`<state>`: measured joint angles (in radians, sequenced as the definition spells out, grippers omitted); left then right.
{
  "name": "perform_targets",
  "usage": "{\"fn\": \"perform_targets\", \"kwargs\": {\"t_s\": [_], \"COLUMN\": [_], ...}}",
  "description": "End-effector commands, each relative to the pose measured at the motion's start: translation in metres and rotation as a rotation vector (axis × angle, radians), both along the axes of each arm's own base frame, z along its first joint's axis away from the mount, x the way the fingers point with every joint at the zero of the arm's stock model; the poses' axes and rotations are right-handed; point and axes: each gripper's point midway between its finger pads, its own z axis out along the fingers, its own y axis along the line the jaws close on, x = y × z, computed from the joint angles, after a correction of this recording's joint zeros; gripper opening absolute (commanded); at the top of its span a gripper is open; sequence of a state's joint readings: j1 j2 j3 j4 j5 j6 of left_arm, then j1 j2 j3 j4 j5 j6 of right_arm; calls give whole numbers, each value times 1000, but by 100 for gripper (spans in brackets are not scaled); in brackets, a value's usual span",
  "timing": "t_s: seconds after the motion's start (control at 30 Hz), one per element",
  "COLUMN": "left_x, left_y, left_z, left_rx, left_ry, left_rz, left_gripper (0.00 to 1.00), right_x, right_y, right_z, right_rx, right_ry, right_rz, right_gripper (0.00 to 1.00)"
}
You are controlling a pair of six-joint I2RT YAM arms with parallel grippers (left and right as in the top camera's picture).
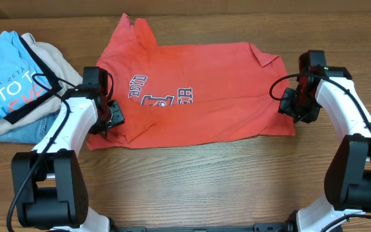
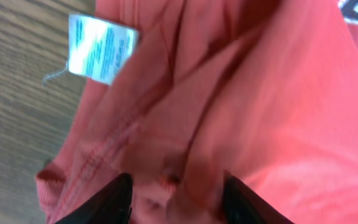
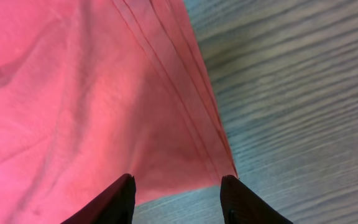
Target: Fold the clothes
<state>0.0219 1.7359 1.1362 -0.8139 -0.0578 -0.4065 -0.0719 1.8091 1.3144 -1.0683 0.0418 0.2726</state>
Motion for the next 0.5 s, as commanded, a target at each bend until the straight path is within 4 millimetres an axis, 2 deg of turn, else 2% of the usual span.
{"fn": "perform_targets", "kwargs": {"t_s": [0.0, 0.07, 0.17, 0.37, 0.47], "left_x": [16, 10, -7, -47, -60], "left_y": [7, 12, 15, 12, 11], "left_z": [42, 56, 57, 31, 16], "left_rx": [-12, -15, -24, -33, -33], "left_ry": [-88, -86, -38, 113, 150], "left_rz": [-4, 24, 72, 103, 117], "left_gripper": [54, 61, 62, 61, 61], "right_x": [0, -5, -16, -31, -34], "right_y": [-8, -13, -18, -16, -7], "right_z": [18, 19, 18, 6, -2], "right_rx": [-11, -9, 23, 142, 195], "right_ry": [-43, -28, 11, 47, 48], "right_rz": [-37, -57, -102, -159, -102], "right_gripper": [49, 49, 50, 56, 56]}}
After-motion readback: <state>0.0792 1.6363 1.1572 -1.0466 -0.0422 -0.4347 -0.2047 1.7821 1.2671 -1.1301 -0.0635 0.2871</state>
